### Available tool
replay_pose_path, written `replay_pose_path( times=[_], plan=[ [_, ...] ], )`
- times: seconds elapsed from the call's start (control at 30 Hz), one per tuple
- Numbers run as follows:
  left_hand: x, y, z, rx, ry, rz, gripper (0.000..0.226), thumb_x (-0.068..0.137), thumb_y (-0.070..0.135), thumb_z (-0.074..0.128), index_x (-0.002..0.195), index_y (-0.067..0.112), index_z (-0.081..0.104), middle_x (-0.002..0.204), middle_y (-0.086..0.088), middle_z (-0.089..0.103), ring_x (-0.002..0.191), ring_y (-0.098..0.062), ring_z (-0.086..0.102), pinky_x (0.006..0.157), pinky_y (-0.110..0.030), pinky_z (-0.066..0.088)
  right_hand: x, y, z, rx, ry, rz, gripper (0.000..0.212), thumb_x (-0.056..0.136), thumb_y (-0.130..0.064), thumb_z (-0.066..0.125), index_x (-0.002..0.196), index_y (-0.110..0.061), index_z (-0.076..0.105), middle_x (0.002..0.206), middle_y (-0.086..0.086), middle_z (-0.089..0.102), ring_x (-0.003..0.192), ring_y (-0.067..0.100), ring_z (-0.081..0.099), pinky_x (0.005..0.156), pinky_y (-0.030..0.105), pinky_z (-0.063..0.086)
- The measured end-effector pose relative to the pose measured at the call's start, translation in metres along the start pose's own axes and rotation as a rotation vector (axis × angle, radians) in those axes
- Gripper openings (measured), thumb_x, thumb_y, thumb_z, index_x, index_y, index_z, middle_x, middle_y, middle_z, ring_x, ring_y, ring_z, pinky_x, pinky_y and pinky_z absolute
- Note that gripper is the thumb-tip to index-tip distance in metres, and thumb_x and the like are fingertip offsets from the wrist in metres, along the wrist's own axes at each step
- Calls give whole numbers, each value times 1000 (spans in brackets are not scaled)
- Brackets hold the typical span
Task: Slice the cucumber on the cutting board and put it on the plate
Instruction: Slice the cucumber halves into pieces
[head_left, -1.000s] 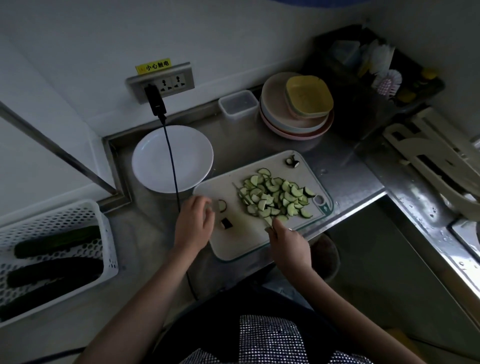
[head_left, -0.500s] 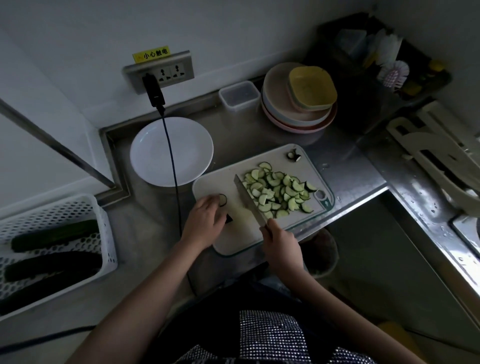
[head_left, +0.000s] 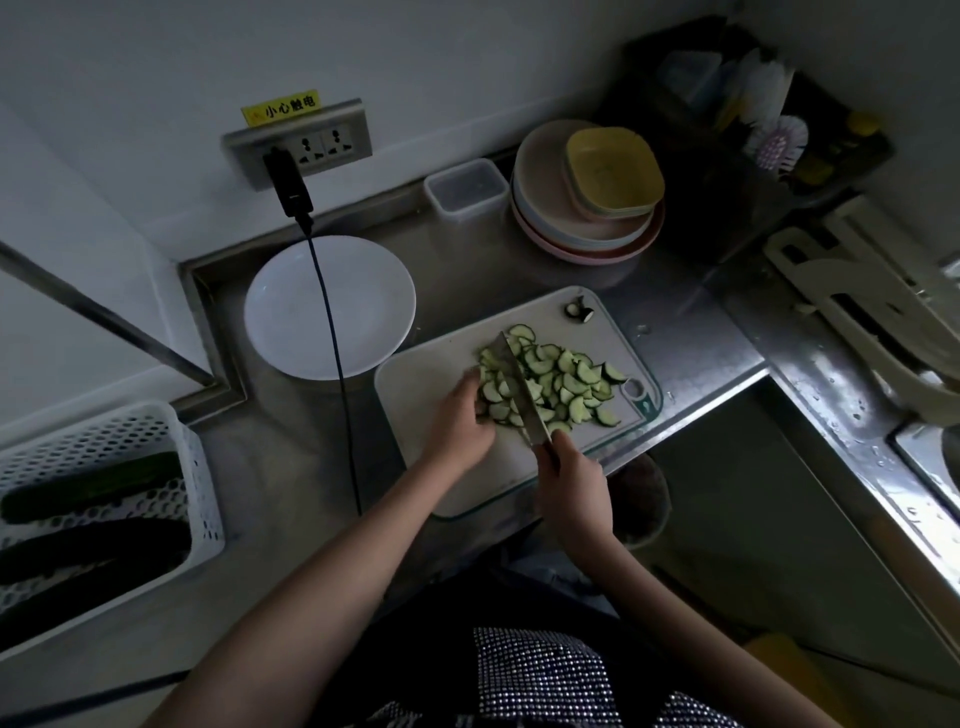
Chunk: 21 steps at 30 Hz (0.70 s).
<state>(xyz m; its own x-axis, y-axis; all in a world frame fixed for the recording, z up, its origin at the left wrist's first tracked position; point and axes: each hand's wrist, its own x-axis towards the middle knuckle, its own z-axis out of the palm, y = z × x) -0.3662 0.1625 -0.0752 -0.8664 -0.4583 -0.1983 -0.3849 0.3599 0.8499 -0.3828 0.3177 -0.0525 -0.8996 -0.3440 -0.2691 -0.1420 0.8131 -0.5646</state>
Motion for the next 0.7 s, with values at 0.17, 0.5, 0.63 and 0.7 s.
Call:
replay_pose_path(
  times=[0.17,0.5,0.63,0.7],
  plan=[
    [-14,-18,-16,23,150,-48,42,84,-5,54,124,6,56,119,-6,58,108,-17,57,88,-21,44,-2,-3,-1,4,-43,-22,21,97,-32,46,83,-18,41,67,8,57,62,33,55,50,37,40],
    [-62,-71,-26,667,166,447,25,79,24,47,98,9,51,93,-9,55,90,-26,47,73,-38,47,-17,-21,16,-193,-269,-207,20,101,-33,38,96,-14,39,87,21,63,80,41,60,58,39,40],
    [-59,-66,-27,737,90,485,30,77,22,45,105,10,45,101,-10,55,97,-27,49,76,-35,48,-19,-23,19,-260,-286,-262,21,102,-33,36,101,-13,40,88,20,64,82,40,61,58,38,38],
    [-58,-63,-28,760,59,491,35,74,20,43,106,8,47,101,-11,57,98,-27,49,79,-35,47,-19,-23,19,-269,-290,-272,21,102,-33,35,102,-13,40,89,20,64,82,40,61,59,38,39]
  ],
)
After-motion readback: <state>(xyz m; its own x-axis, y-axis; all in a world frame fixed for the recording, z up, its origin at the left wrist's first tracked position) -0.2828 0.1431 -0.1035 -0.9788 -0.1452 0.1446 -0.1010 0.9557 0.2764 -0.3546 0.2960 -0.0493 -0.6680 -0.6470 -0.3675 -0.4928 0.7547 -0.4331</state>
